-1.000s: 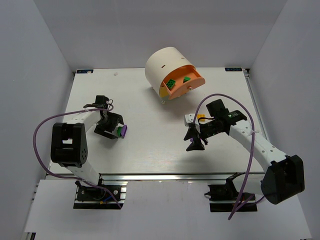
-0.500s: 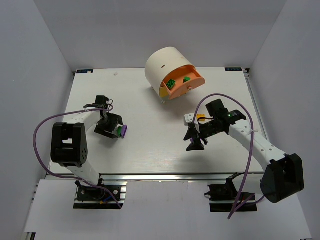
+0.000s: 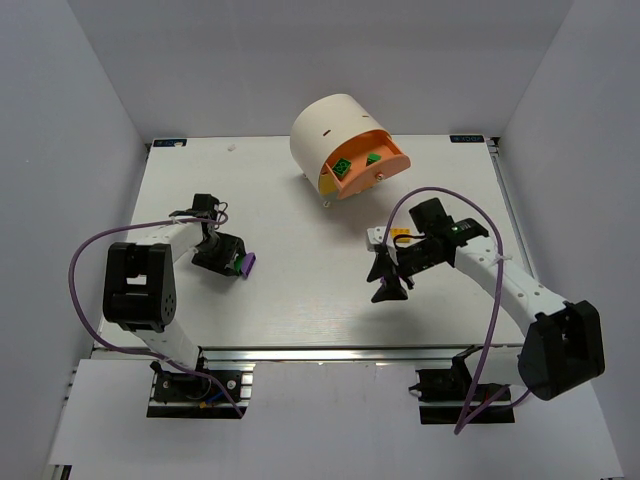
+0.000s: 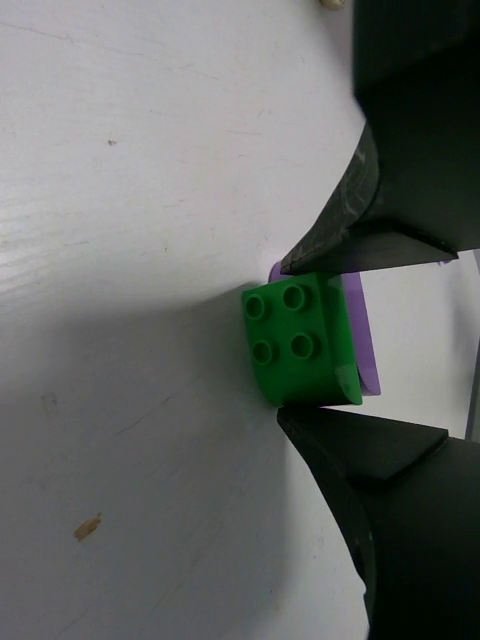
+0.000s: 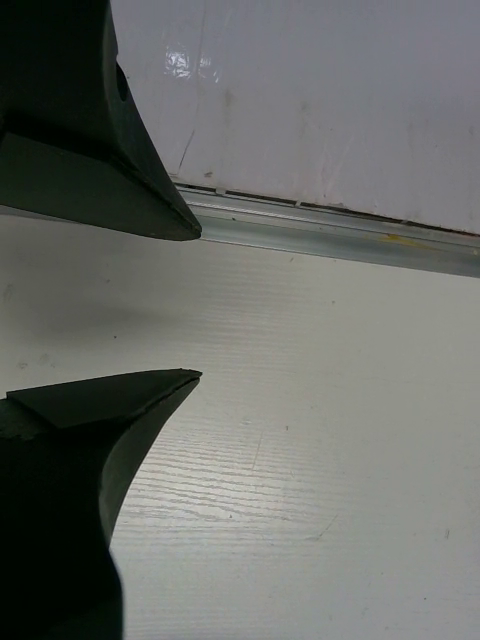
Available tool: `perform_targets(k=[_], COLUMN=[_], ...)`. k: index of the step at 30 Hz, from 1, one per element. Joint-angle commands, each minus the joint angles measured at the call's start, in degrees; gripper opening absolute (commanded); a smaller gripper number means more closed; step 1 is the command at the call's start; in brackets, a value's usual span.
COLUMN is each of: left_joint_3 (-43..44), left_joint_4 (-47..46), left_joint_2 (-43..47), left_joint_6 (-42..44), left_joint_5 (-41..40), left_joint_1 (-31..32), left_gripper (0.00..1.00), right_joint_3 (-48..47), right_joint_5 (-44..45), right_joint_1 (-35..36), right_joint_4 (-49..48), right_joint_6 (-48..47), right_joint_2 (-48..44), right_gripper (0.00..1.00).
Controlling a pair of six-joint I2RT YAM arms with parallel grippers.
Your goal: Sort the legos into containers by color
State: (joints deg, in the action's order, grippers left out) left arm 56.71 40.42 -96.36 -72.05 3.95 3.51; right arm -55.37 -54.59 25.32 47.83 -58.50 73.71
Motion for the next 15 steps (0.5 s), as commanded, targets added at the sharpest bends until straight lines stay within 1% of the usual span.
perform_targets(k=[1, 3, 4, 7, 8, 10, 11, 14, 15], left_joint_3=[-0.72, -0.90, -0.90, -0.90, -0.81, -0.98, -1.07, -1.69, -2.21], left_joint_4=[-0.78, -0.79, -0.87, -1.05, -1.05, -1.31, -1.57, -2.19, -2.45], left_joint_2=[0.12, 0.46, 0.64, 1.52, 1.87, 3.01, 3.54, 6.35, 7.14], left_joint_6=[-0.37, -0.28, -0.20, 0.42, 0.59, 1.56, 1.82, 3.76, 4.20], left_joint_5=[0.89, 0.98, 0.98, 1.50, 1.59, 2.38, 2.64, 3.79, 4.75], left_joint_1=[0.36, 0.36, 0.36, 0.36, 0.36, 0.36, 0.36, 0.36, 0.36], left_gripper=[0.60, 0.56, 0.51, 0.43, 0.36, 0.28, 0.22, 0.13, 0.09], right_joint_3=[-2.54, -3.24, -3.42, -4.65, -5.09, -5.44, -5.53, -5.80, -6.32], right_joint_5=[-1.84, -2.27, -2.45, -3.50, -3.86, -3.69, -3.34, 0.09, 2.10], right_joint_1=[0.26, 0.25, 0.25, 0.69, 0.78, 2.18, 2.97, 6.65, 8.24], right_joint_4=[-0.99, -1.43, -1.69, -5.02, -7.64, -12.13, -16.24, -21.71, -23.47], right_joint_6=[0.93, 1.28, 1.81, 7.50, 12.48, 19.62, 25.13, 32.11, 36.05], right_joint_2=[1.08, 1.78, 2.05, 3.45, 3.89, 4.86, 4.86, 5.91, 7.13], right_gripper=[0.60, 0.60, 0.60, 0.59, 0.57, 0.54, 0.52, 0.52, 0.52])
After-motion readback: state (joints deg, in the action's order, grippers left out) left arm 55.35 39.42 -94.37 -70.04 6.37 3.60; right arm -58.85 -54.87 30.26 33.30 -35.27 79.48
